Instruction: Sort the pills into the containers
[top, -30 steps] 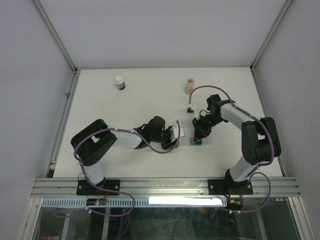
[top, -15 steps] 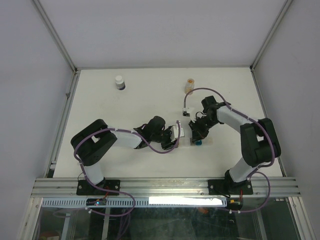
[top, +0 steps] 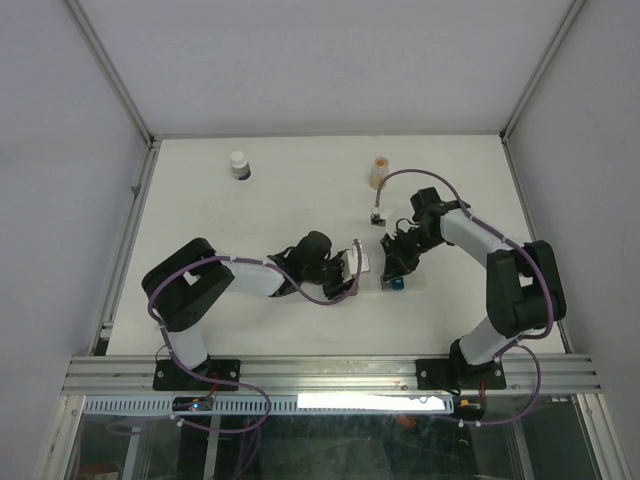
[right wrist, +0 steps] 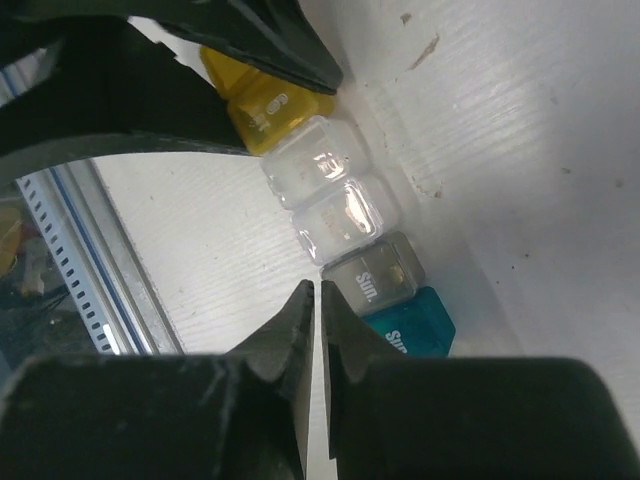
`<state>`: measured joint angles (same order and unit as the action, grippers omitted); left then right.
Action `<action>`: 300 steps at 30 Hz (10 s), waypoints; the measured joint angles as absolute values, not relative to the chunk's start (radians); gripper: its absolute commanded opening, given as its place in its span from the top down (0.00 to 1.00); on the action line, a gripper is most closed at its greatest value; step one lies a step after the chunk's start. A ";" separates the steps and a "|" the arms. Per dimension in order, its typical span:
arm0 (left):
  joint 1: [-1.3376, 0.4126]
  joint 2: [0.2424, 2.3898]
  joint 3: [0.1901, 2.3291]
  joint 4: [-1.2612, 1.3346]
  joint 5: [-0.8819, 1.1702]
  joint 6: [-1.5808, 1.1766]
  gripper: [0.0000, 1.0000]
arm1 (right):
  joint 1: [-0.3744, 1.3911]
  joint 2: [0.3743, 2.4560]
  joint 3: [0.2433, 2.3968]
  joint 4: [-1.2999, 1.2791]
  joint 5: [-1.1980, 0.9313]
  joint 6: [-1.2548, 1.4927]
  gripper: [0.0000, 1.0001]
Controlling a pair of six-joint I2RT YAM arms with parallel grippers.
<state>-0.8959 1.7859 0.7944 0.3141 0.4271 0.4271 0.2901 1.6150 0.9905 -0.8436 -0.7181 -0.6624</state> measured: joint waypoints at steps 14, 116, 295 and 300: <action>-0.895 1.732 0.818 0.379 0.437 0.214 0.25 | 0.182 1.450 0.991 -0.862 -0.855 -0.735 0.87; -0.864 1.308 0.207 1.176 0.490 -0.080 0.04 | 0.089 0.983 0.732 -0.962 -1.205 -1.449 0.22; -0.587 0.931 0.728 0.381 0.389 -0.493 0.01 | 0.117 0.803 1.174 -0.492 -0.327 -0.080 0.01; -0.587 0.925 0.728 0.365 0.400 -0.496 0.01 | 0.117 0.796 1.192 -0.532 -0.335 -0.077 0.01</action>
<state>-0.5873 0.9253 0.7277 0.3649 0.4004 -0.4961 0.1173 0.7956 1.1923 -0.5316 -0.3351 -0.0772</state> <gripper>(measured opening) 0.990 0.991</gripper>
